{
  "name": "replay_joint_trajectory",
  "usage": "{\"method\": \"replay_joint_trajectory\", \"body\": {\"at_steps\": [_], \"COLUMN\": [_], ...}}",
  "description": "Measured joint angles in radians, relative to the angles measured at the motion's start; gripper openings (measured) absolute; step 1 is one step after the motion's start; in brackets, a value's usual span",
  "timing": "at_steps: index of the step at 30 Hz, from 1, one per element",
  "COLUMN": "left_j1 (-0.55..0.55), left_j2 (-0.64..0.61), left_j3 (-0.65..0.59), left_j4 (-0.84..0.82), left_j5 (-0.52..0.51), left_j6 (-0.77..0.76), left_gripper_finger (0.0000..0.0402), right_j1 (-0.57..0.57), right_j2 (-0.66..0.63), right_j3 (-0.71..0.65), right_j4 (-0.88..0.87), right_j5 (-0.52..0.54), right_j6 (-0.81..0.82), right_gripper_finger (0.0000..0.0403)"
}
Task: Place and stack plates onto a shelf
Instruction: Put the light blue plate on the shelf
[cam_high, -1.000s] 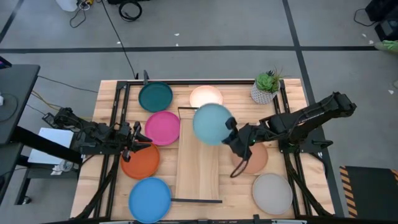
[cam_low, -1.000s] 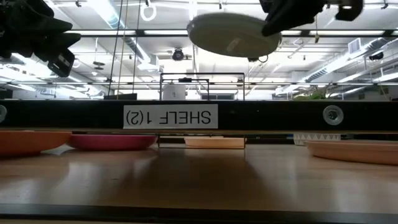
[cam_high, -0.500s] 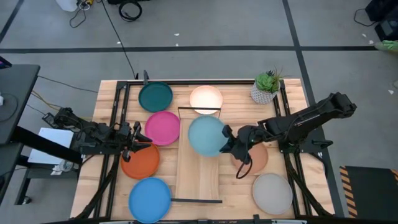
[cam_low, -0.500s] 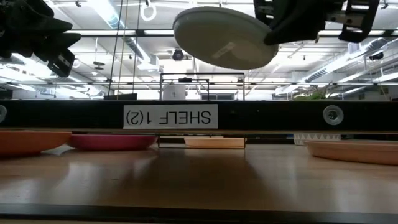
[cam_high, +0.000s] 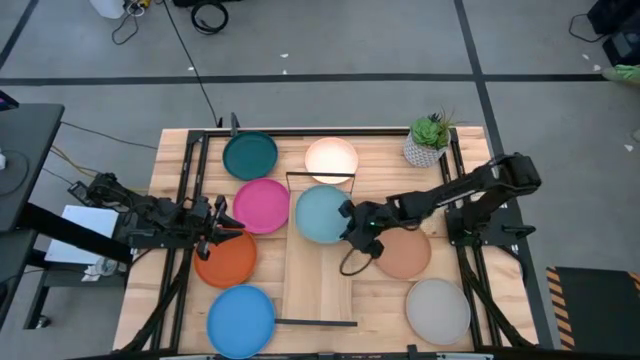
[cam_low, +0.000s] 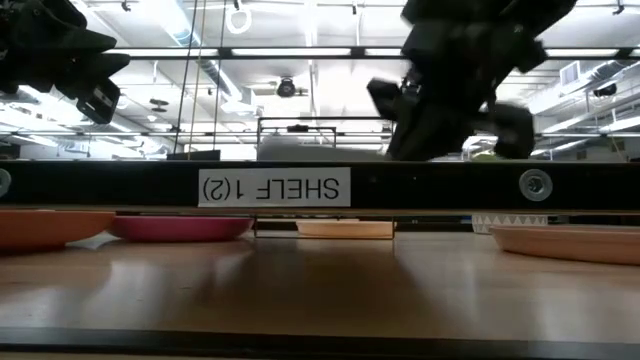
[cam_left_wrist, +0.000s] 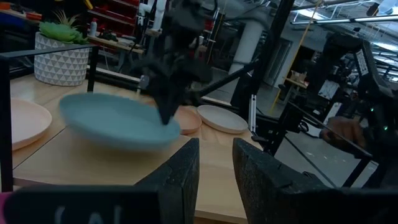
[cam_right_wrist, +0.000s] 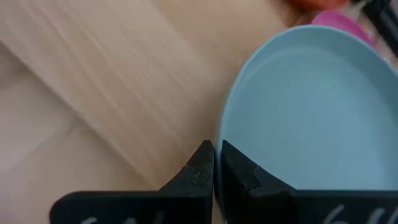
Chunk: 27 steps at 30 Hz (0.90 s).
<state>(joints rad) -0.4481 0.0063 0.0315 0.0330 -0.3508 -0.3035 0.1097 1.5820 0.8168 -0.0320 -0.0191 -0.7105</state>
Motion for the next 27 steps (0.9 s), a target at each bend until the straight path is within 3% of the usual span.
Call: {"method": "replay_joint_trajectory", "body": {"at_steps": [17,27], "left_j1": [0.000,0.000], "left_j2": [0.000,0.000], "left_j3": [0.000,0.000], "left_j4": [-0.001,0.000], "left_j5": [0.000,0.000], "left_j6": [0.000,0.000], "left_gripper_finger": [0.0103,0.0103], "right_j1": [-0.040,-0.039], "right_j2": [0.070,0.070], "right_j3": [0.029,0.029], "right_j4": [0.039,0.039], "right_j5": [-0.001,0.001], "right_j6": [0.001,0.004], "right_gripper_finger": [0.0034,0.0076]}}
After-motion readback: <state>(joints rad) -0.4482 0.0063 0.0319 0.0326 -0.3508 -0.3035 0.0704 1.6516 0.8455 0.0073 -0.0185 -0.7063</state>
